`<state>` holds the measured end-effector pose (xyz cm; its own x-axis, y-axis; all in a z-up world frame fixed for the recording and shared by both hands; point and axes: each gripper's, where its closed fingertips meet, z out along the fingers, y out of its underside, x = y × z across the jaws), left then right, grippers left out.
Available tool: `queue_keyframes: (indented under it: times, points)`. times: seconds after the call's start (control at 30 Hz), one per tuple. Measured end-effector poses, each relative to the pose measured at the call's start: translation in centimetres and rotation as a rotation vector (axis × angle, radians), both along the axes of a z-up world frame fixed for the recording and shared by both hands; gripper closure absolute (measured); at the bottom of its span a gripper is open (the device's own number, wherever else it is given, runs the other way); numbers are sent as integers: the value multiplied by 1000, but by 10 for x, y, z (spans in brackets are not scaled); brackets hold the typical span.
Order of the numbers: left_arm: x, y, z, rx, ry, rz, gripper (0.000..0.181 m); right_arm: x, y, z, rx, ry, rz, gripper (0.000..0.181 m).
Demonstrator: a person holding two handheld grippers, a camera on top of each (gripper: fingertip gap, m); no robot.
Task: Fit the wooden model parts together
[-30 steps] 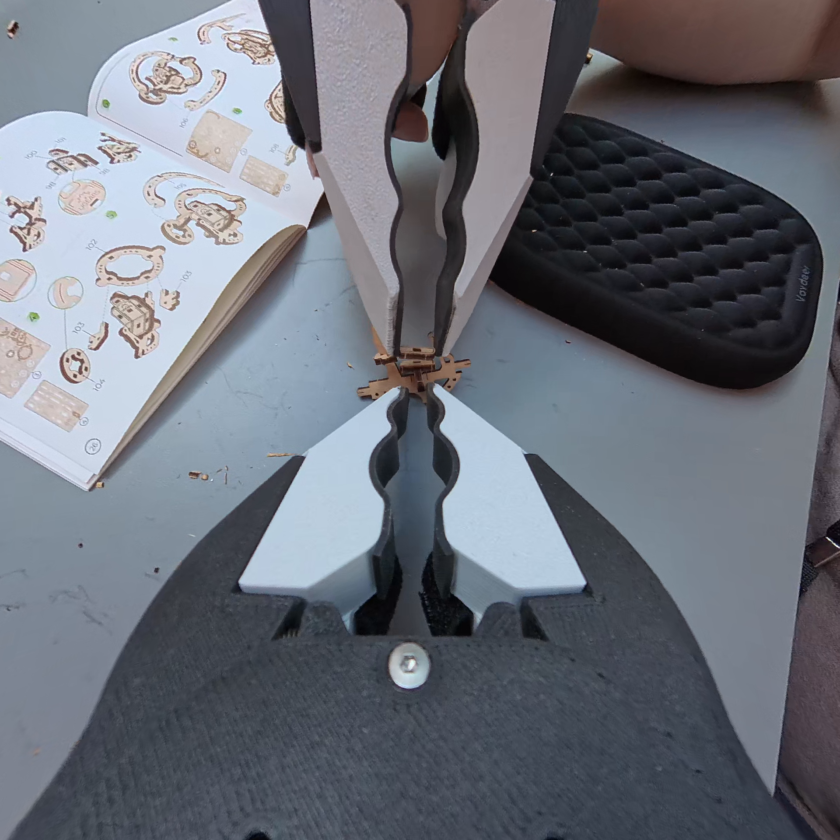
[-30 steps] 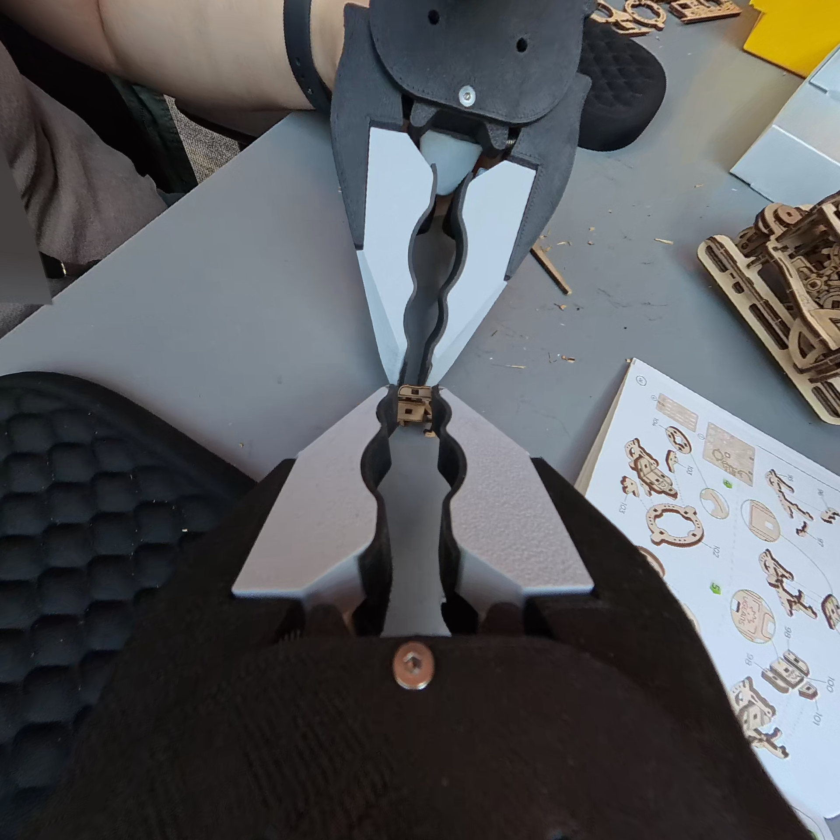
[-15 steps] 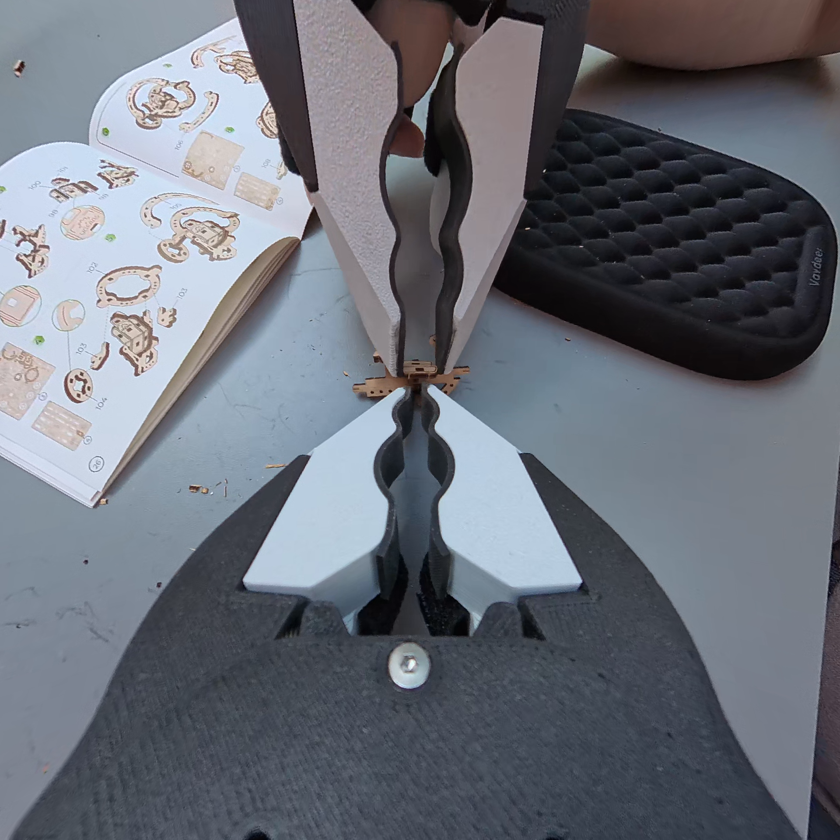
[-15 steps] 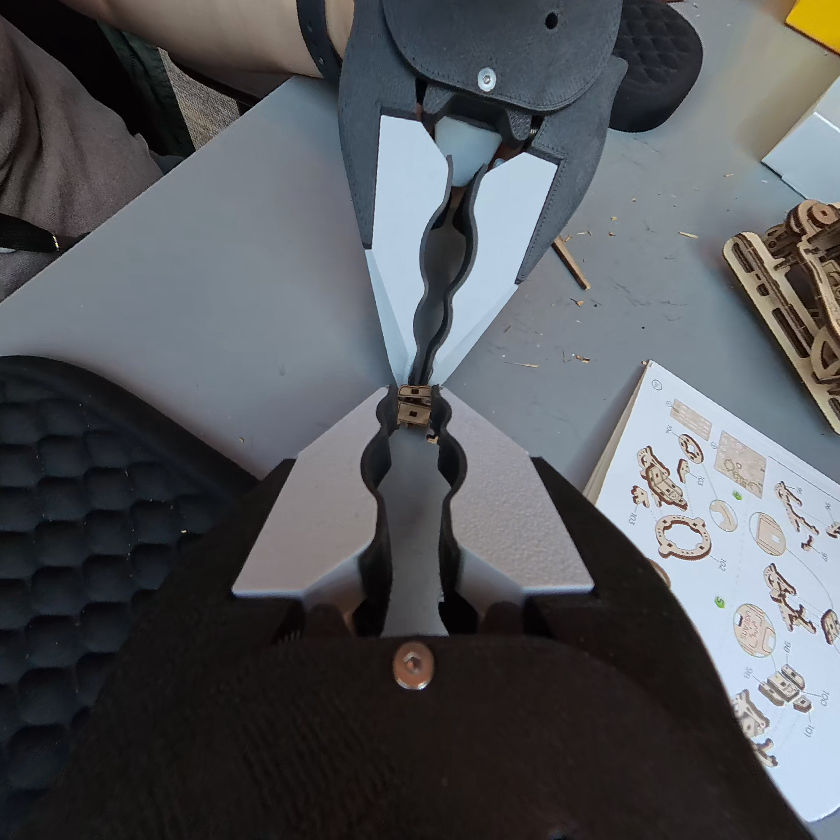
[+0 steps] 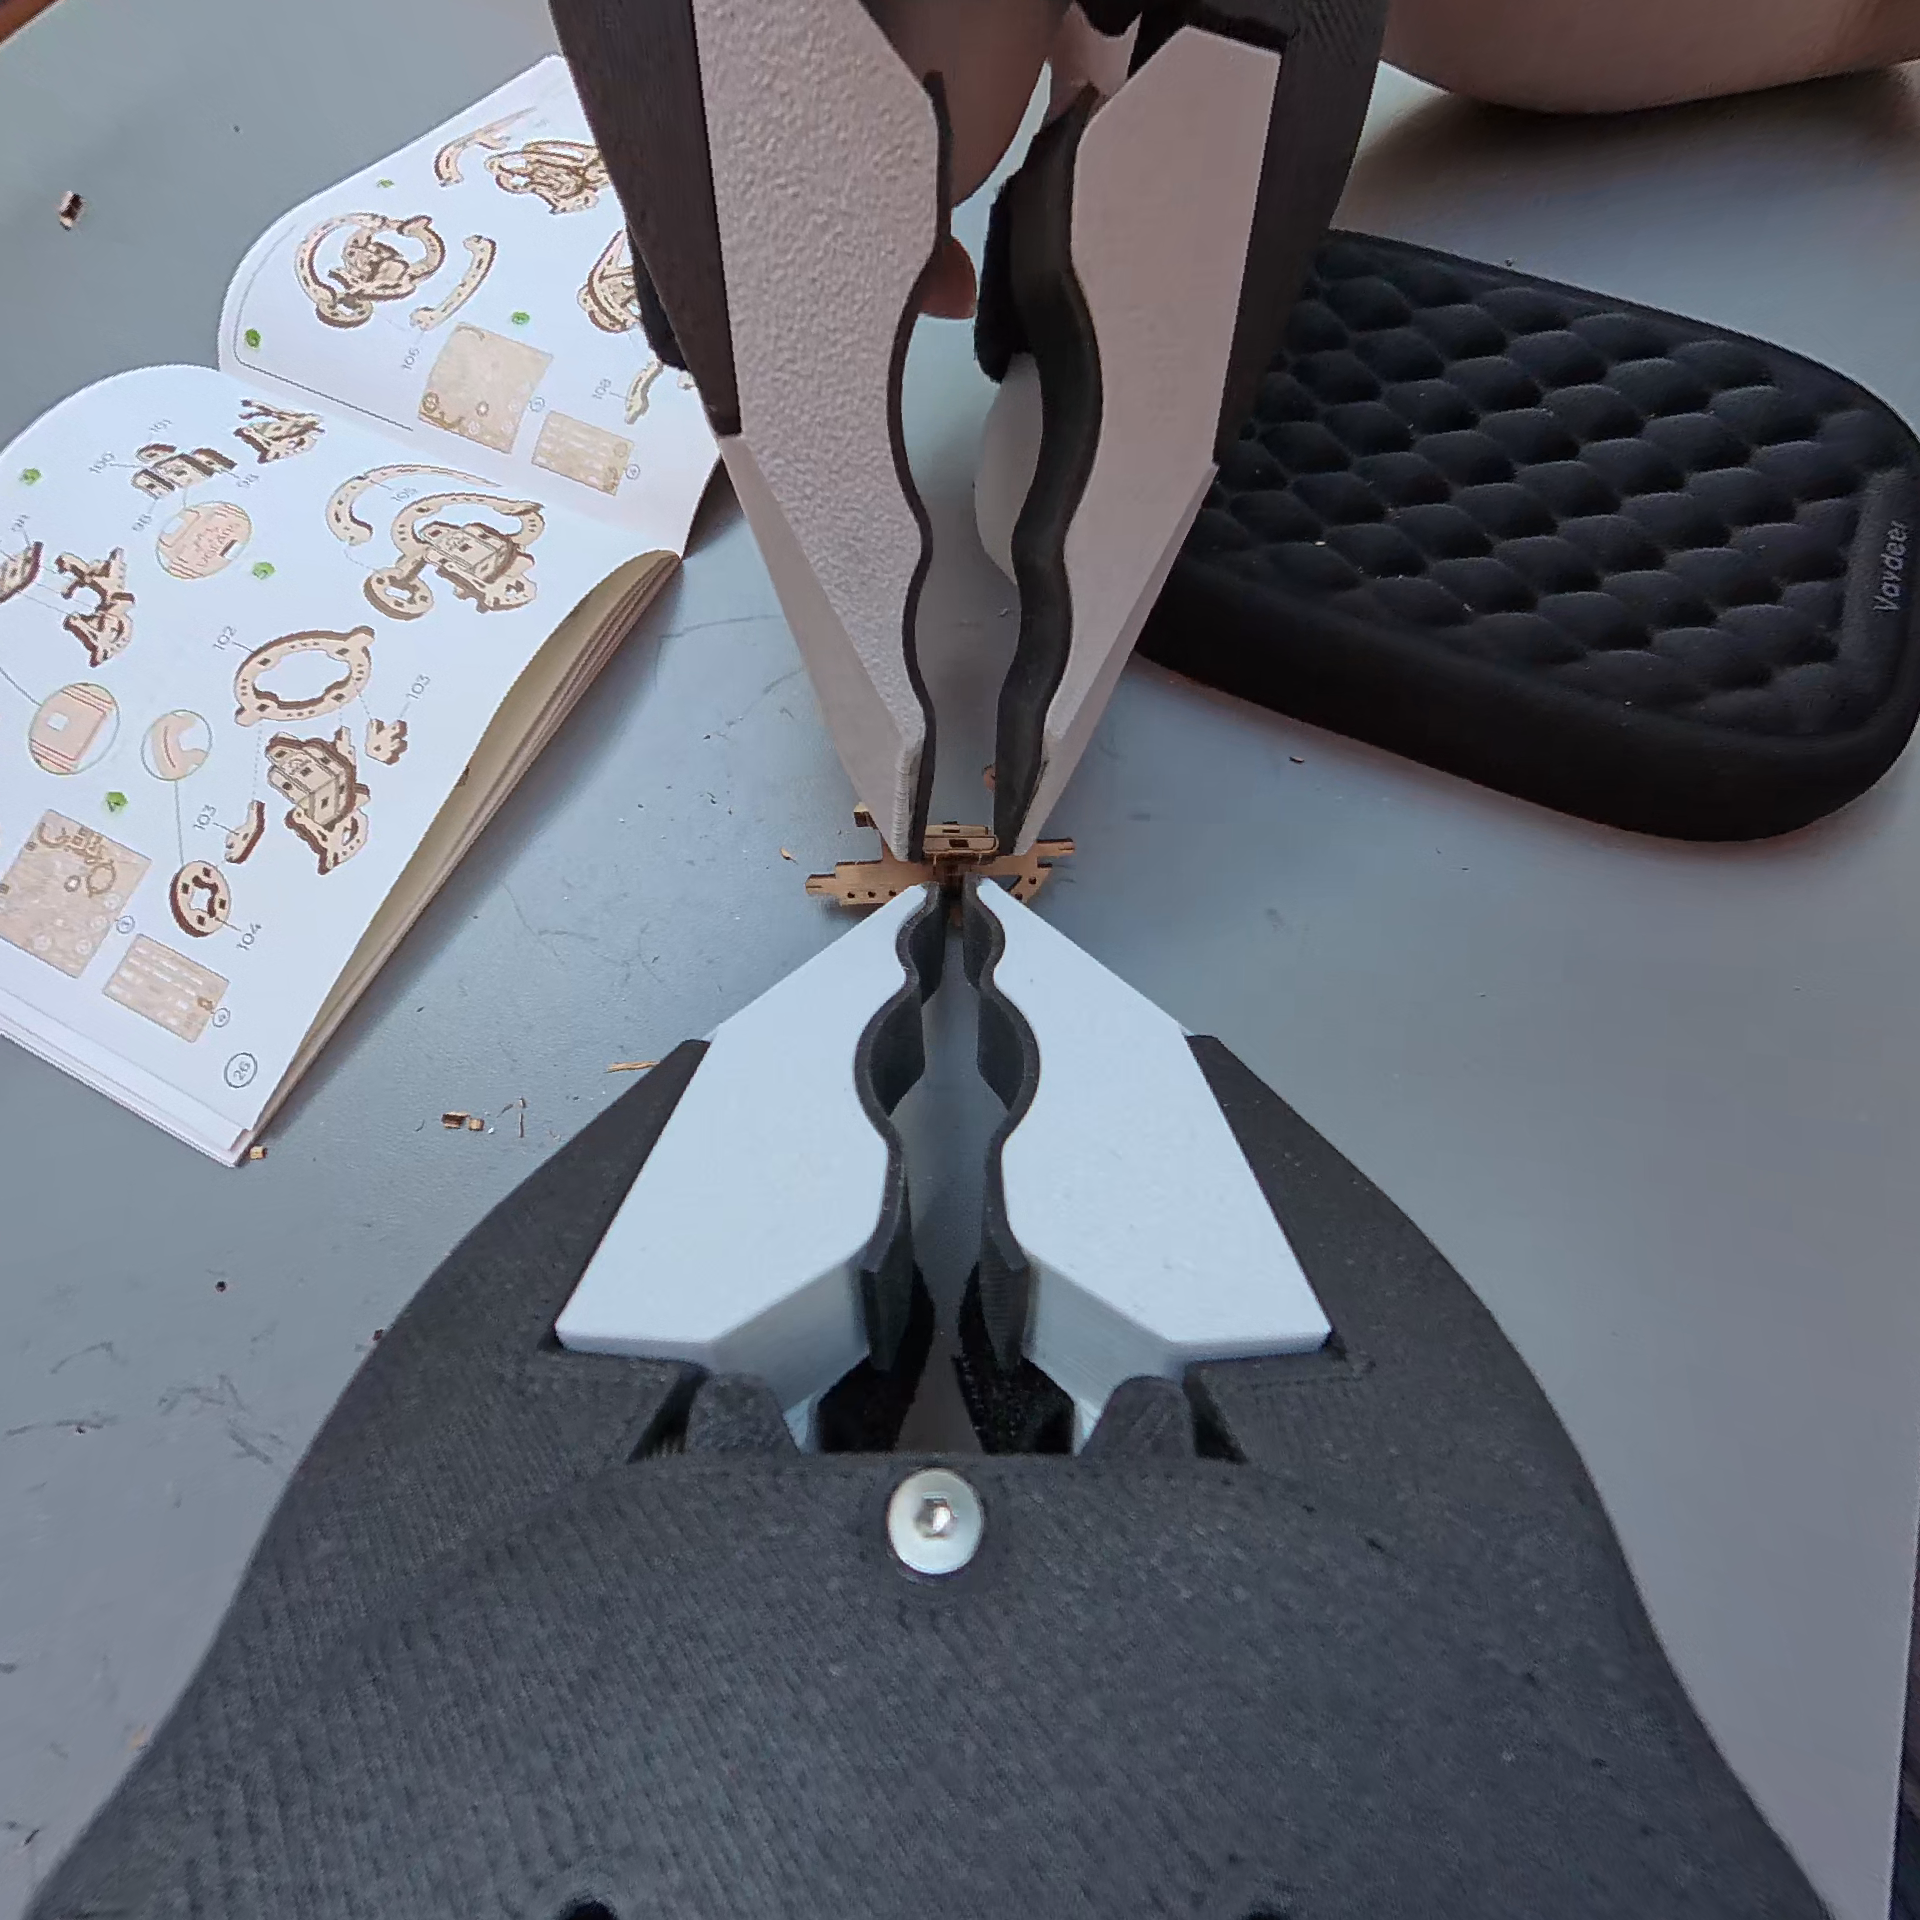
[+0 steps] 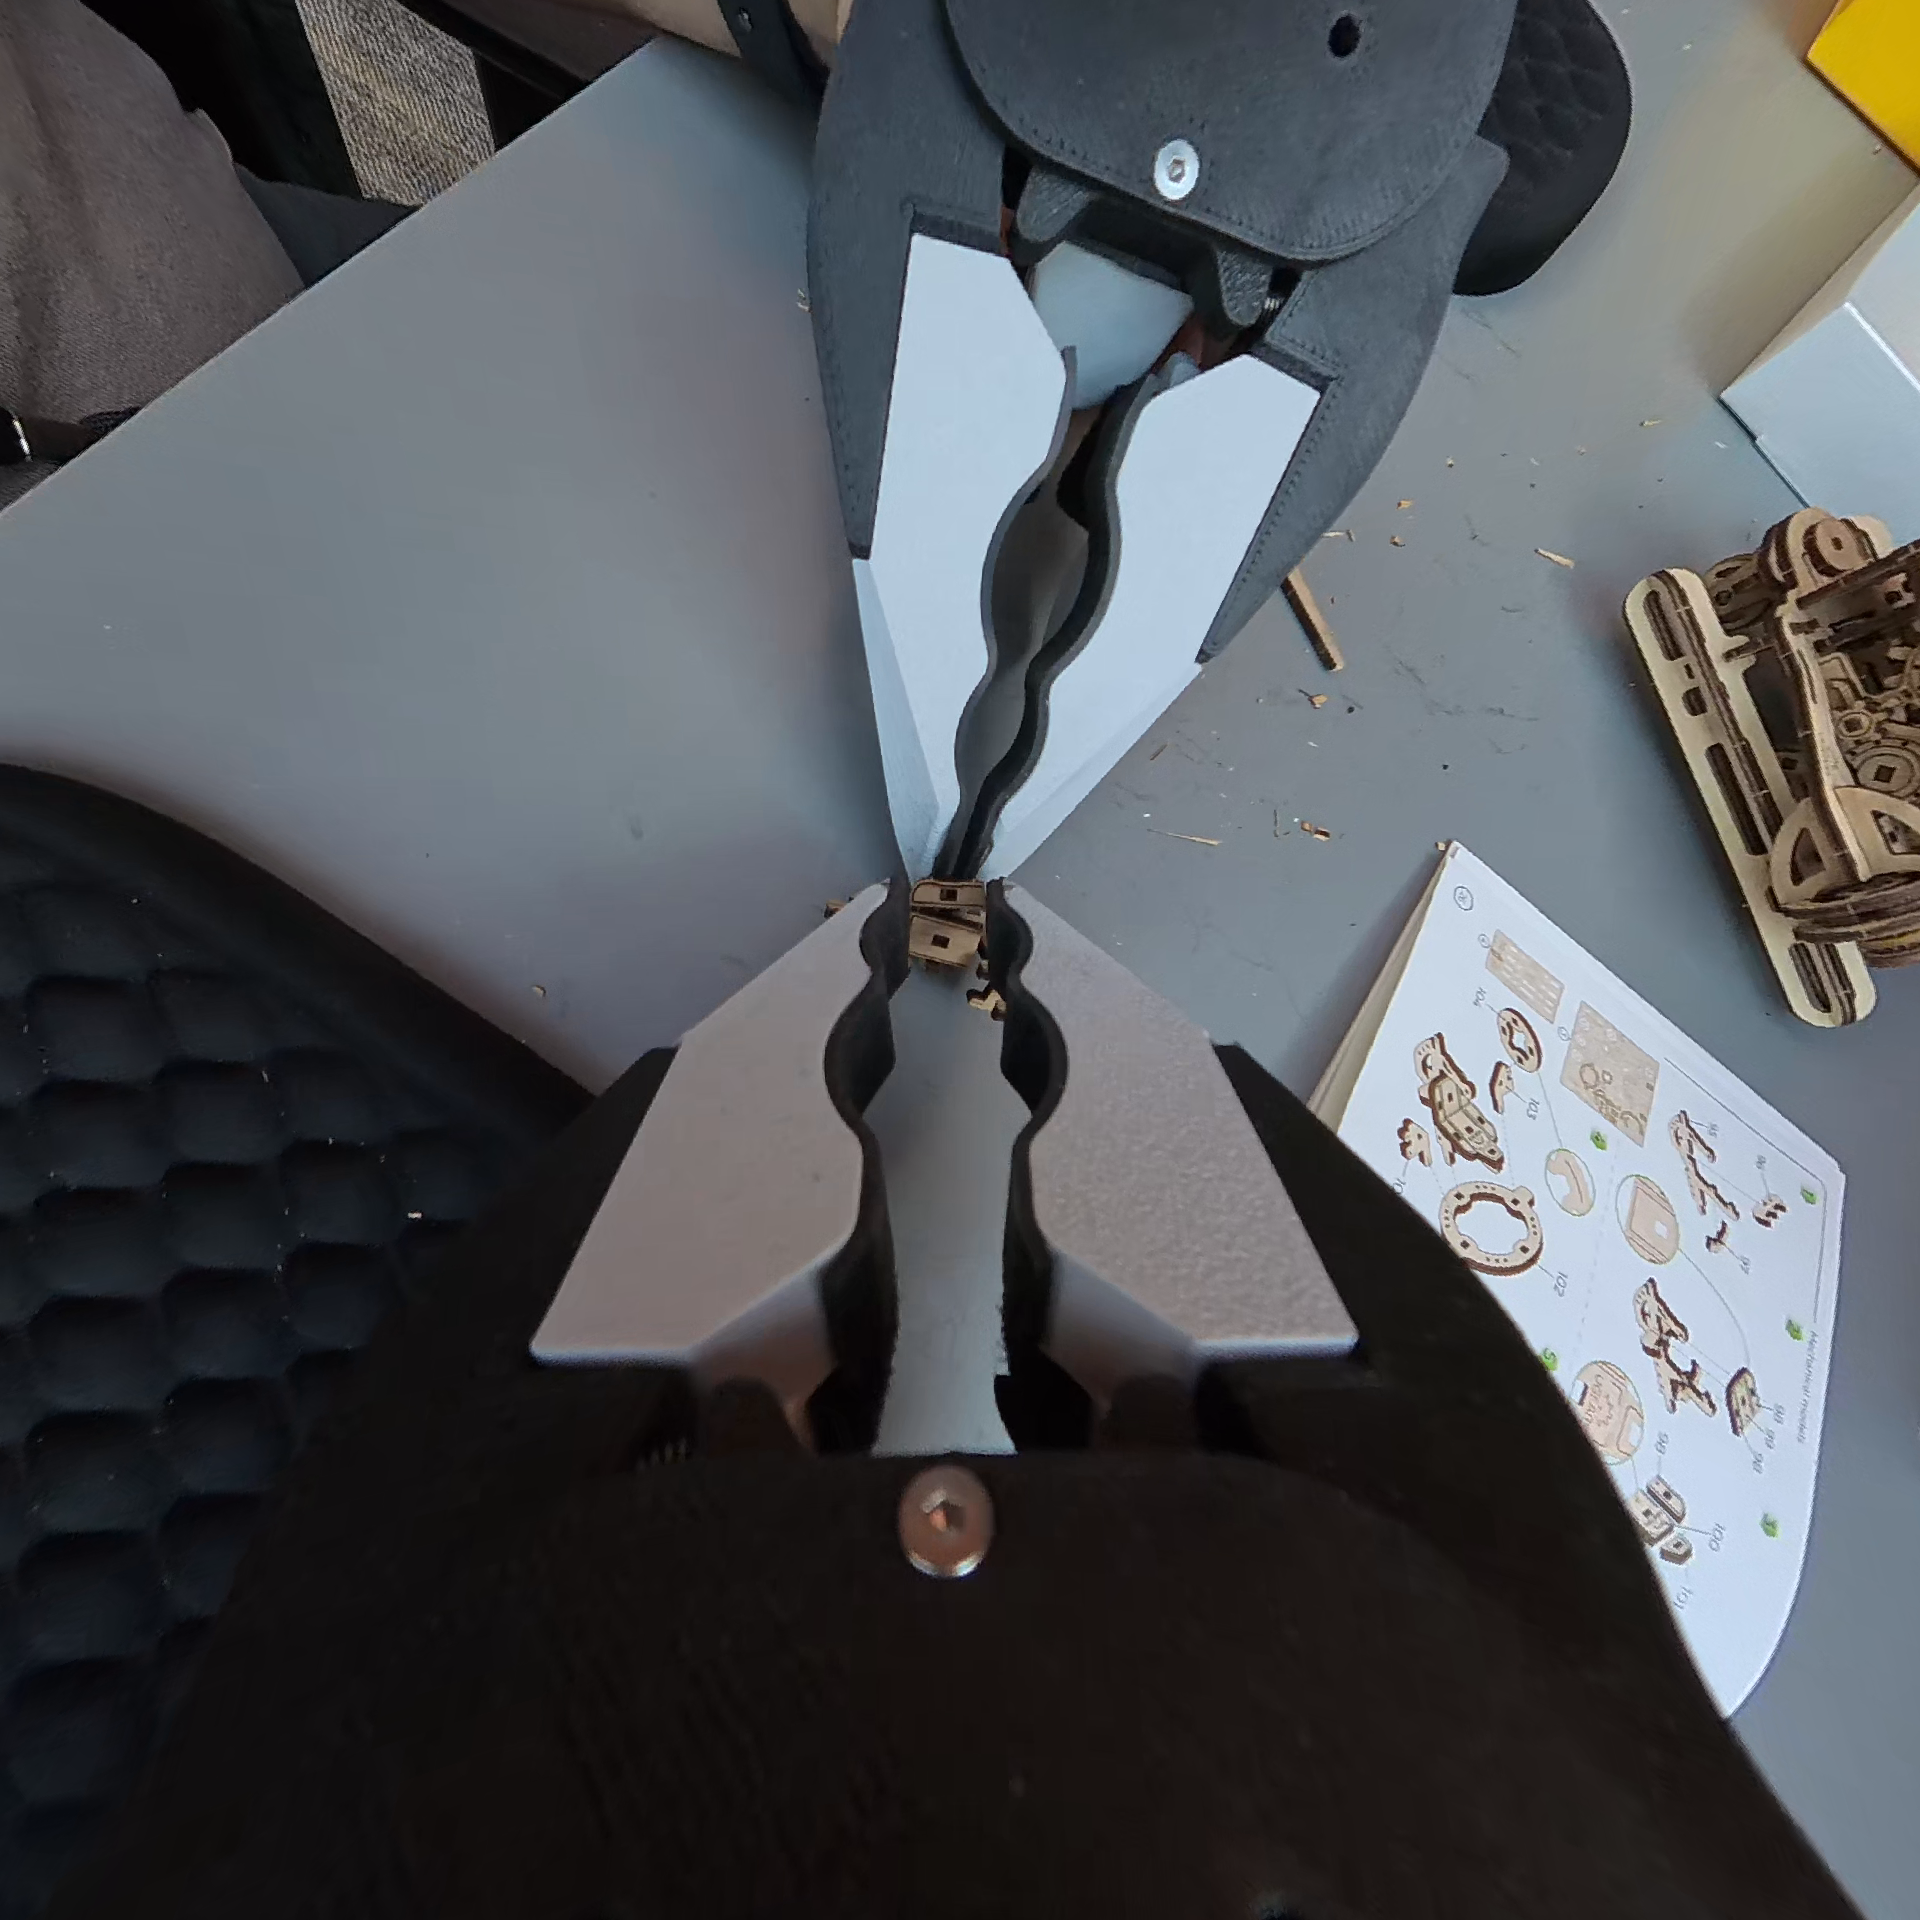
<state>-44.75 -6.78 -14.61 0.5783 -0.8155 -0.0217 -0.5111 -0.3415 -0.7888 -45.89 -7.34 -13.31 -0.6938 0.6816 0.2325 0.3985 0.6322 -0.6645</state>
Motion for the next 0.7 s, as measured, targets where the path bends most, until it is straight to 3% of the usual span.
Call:
queue_keyframes:
  times: [0.7]
  points:
    - [0,-1,0,41,28,-3,181,1,1,-1,49,-82,-88,168]
